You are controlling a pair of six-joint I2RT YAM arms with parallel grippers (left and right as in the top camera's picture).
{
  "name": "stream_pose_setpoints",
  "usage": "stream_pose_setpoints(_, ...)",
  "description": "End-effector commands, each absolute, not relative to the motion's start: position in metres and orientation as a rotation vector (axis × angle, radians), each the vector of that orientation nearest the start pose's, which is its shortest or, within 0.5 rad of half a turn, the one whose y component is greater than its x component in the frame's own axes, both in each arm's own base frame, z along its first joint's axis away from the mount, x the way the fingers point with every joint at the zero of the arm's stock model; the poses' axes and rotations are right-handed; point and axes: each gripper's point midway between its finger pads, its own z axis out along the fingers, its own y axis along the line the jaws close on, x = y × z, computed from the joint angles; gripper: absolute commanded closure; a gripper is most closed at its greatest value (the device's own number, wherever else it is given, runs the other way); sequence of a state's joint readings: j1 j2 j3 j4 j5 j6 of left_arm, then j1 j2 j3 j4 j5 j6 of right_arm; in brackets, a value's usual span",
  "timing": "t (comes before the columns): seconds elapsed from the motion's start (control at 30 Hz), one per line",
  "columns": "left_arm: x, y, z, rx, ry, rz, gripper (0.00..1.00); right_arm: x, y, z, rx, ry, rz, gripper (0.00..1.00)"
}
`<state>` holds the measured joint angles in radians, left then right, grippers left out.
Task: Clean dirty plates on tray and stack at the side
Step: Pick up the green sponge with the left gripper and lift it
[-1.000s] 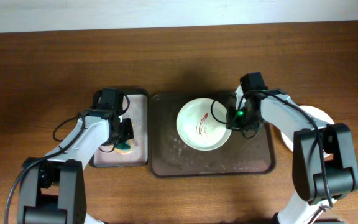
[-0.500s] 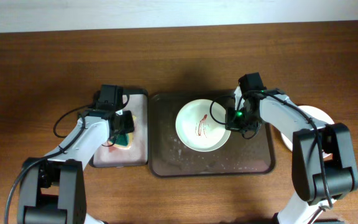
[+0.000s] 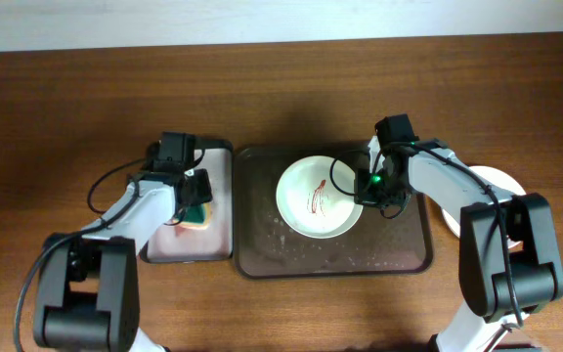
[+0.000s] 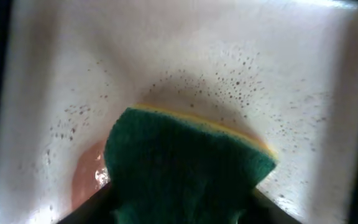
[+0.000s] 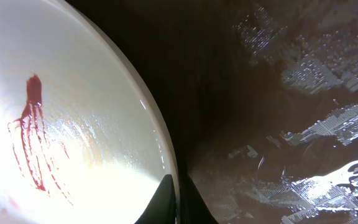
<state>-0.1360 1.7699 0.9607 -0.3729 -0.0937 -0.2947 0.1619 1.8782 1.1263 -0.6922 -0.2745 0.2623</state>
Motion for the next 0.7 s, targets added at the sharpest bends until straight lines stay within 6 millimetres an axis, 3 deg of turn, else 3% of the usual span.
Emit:
stream_pose_setpoints(0.0, 0.369, -0.032, -0.007, -0.241, 2.775, 0.036, 0.74, 0.320, 0.101, -0.008, 0.111, 3.104, 0.405, 0.96)
stream_pose_setpoints(0.07, 0.371, -0.033, -0.005, -0.241, 2.769, 0.035, 1.00, 0.319, 0.101, -0.008, 0.112, 3.107, 0.403, 0.96)
stream_pose_setpoints(0.3, 0.387, -0.035, 0.027, -0.222, 2.702, 0.017, 1.00, 0.319, 0.101, -0.008, 0.113, 3.110, 0.403, 0.96)
stream_pose_setpoints(0.33, 0.387, -0.035, 0.031, -0.222, 2.697, 0.015, 0.83, 0.319, 0.101, -0.008, 0.113, 3.110, 0.403, 0.96)
stream_pose_setpoints(0.37, 0.385, -0.035, 0.033, -0.223, 2.701, 0.016, 0.56, 0.319, 0.101, -0.008, 0.113, 3.110, 0.403, 0.96)
stream_pose_setpoints(0.4, 0.382, -0.034, 0.033, -0.222, 2.713, 0.019, 0.46, 0.319, 0.101, -0.008, 0.113, 3.110, 0.403, 0.96)
stream_pose_setpoints(0.43, 0.373, -0.035, 0.029, -0.221, 2.751, 0.018, 0.43, 0.319, 0.101, -0.008, 0.113, 3.110, 0.403, 0.96)
stream_pose_setpoints(0.53, 0.346, -0.038, 0.019, -0.216, 2.871, 0.002, 0.48, 0.319, 0.101, -0.008, 0.113, 3.110, 0.403, 0.96)
stream_pose_setpoints(0.67, 0.339, -0.040, 0.017, -0.214, 2.903, -0.017, 0.65, 0.319, 0.101, -0.008, 0.113, 3.110, 0.403, 0.96)
